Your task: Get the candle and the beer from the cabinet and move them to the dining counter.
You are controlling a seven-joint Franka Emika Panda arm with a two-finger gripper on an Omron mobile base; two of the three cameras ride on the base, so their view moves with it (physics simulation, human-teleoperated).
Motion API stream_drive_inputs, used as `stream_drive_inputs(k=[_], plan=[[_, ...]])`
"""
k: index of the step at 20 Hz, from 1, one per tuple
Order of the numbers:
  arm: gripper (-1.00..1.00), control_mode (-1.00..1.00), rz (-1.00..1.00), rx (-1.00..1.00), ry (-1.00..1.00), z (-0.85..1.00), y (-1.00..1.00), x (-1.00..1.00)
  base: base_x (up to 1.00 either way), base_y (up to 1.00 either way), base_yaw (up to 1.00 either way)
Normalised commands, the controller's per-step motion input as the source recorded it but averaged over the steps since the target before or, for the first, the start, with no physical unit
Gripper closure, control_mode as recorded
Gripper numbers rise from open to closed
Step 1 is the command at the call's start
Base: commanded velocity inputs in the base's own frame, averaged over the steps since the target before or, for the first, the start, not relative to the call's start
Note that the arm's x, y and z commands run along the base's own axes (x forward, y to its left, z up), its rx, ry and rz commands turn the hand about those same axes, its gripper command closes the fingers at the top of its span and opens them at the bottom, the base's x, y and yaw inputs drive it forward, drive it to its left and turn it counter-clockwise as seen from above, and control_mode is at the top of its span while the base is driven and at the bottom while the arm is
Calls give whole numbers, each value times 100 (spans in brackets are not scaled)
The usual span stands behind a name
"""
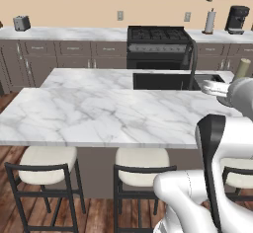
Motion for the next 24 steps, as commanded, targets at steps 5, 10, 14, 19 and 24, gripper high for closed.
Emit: stream_drive_inputs(k=[5, 10, 14, 19, 24], plan=[[100, -100, 0, 0, 0, -15, 1, 29, 17, 0, -3], [100, -100, 3, 2, 0, -44, -24, 44, 0, 0, 0], [100, -100, 10, 1, 0, -44, -31, 52, 0, 0, 0], [100, -100, 16, 0, 0, -42, -20, 51, 0, 0, 0], [100, -100, 23, -4, 0, -39, -14, 44, 0, 0, 0]])
